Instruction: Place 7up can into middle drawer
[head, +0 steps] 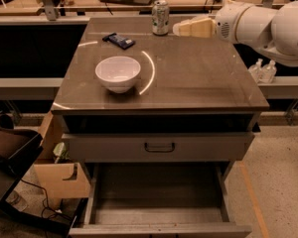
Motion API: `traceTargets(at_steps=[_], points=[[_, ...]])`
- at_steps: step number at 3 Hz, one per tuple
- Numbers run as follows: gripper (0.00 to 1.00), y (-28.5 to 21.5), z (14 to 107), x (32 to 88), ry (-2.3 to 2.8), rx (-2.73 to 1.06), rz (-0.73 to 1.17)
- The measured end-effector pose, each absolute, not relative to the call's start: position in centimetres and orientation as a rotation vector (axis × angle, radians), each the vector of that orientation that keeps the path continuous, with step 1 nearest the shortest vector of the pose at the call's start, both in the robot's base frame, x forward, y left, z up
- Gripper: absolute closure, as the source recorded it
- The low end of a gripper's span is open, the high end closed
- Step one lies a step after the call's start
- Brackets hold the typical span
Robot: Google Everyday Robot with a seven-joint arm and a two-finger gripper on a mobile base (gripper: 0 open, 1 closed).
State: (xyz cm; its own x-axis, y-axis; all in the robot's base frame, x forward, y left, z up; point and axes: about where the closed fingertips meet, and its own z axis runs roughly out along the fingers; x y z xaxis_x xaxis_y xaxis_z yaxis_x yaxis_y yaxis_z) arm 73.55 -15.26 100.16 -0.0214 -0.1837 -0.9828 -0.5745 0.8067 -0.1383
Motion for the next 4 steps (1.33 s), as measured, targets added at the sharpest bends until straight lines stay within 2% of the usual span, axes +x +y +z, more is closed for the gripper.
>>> traceTargets(at_steps=[3, 4], points=[[0.0, -9.8, 97.4, 84.3, 1.628, -0.543, 0.334], [0.0, -9.5, 96.9, 88.1, 1.648, -0.542, 0.291]])
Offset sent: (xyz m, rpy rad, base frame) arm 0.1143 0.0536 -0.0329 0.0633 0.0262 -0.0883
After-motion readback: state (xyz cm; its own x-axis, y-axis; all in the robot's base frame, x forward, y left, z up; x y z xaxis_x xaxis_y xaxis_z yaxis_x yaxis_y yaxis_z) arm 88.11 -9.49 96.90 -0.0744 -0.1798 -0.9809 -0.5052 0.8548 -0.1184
